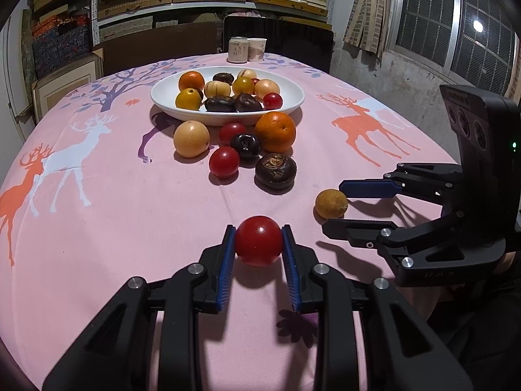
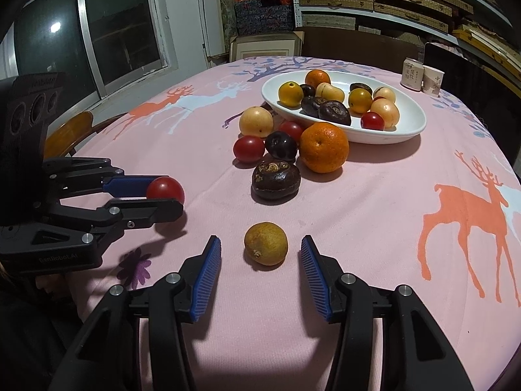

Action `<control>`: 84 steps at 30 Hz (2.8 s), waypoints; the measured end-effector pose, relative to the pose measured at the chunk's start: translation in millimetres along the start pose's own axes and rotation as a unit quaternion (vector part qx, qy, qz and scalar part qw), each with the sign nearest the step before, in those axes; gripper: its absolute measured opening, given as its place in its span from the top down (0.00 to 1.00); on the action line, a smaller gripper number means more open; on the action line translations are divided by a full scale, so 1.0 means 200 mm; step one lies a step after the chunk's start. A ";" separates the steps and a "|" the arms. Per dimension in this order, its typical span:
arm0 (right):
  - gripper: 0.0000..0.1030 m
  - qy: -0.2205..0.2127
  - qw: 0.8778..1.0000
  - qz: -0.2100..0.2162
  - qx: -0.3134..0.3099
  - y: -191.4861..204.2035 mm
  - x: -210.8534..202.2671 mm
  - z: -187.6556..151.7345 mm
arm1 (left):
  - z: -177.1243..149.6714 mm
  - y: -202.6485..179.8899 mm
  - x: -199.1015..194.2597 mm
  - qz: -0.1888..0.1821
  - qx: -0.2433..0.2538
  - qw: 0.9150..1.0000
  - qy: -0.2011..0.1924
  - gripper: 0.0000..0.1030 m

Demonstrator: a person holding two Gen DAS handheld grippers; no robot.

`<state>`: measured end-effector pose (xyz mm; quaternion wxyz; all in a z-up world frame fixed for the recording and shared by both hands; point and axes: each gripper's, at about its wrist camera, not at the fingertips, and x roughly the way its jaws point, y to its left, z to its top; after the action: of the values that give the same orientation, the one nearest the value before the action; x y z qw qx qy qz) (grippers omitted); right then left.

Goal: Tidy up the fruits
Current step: 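Grasp a red tomato with the left tool while the right tool grasps a small brownish citrus, then carry both fruits onto the white plate and open both tools, then grasp a red tomato with the left tool while the right tool grasps an orange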

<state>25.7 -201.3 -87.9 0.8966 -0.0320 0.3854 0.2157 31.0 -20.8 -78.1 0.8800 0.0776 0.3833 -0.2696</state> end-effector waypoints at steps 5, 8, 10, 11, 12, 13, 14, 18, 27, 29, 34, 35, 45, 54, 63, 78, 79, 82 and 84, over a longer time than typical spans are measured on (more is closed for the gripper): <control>0.55 0.002 1.000 0.000 -0.004 0.01 0.00 0.00 | 0.00 0.00 0.00 0.000 0.002 1.000 0.000 0.74; 0.57 0.006 1.000 0.001 -0.003 0.01 0.01 0.01 | 0.00 0.00 0.00 0.000 0.002 1.000 0.002 0.74; 0.65 0.010 1.000 -0.001 -0.005 0.01 0.02 0.01 | 0.00 0.00 0.00 0.000 0.002 1.000 0.001 0.74; 0.69 0.010 1.000 -0.003 -0.003 0.01 0.02 0.01 | 0.00 0.00 0.00 0.000 0.001 1.000 0.002 0.74; 0.73 0.009 1.000 -0.003 0.001 0.01 0.02 0.01 | 0.00 0.00 0.00 0.001 0.001 1.000 0.002 0.74; 0.73 0.009 1.000 0.003 0.010 -0.01 0.02 0.01 | 0.00 0.00 0.00 0.001 0.000 1.000 0.002 0.74; 0.73 0.008 1.000 0.004 0.015 -0.02 0.02 0.01 | 0.00 0.01 0.00 0.001 -0.001 1.000 0.001 0.74; 0.73 0.001 1.000 0.006 0.022 -0.03 0.01 0.00 | 0.00 0.01 -0.01 0.002 0.000 1.000 0.001 0.74; 0.73 -0.010 0.999 0.010 0.039 -0.07 -0.02 0.01 | 0.02 0.02 -0.02 0.002 -0.005 1.000 -0.002 0.74; 0.73 -0.017 0.999 0.010 0.045 -0.10 -0.05 0.03 | 0.04 0.03 -0.02 0.001 -0.007 1.000 -0.004 0.74; 0.73 -0.044 0.997 0.003 0.058 -0.21 -0.12 0.15 | 0.19 0.07 -0.01 -0.003 -0.008 1.000 -0.016 0.74; 0.73 -0.048 0.997 0.002 0.062 -0.24 -0.13 0.19 | 0.23 0.08 0.00 -0.003 -0.007 1.000 -0.019 0.74; 0.73 -0.079 0.989 0.004 0.127 -0.67 0.06 0.76 | 0.87 0.27 0.32 -0.015 -0.028 0.998 -0.046 0.73; 0.59 -0.045 0.987 0.032 0.153 -0.82 0.48 1.06 | 1.09 0.40 0.67 0.016 -0.043 0.999 -0.017 0.47; 0.58 -0.067 0.986 0.022 0.152 -0.74 0.30 0.90 | 0.92 0.42 0.47 0.024 -0.052 0.997 -0.045 0.29; 0.49 -0.119 0.966 0.025 0.228 -0.60 -0.04 0.22 | 0.30 0.17 0.20 0.028 0.016 0.999 0.013 0.24; 0.49 -0.116 0.966 0.028 0.231 -0.60 -0.03 0.21 | 0.30 0.18 0.22 0.034 0.014 0.999 0.018 0.24; 0.49 -0.130 0.963 0.036 0.231 -0.61 -0.05 0.20 | 0.30 0.19 0.26 0.044 0.014 0.998 0.030 0.24; 0.49 -0.130 0.961 0.042 0.241 -0.63 -0.05 0.19 | 0.31 0.18 0.29 0.047 0.019 0.998 0.036 0.27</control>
<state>97.4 -310.5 -68.6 0.9102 0.2293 0.3073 0.1563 121.5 -36.5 -77.8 0.8756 0.1218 0.4054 -0.2325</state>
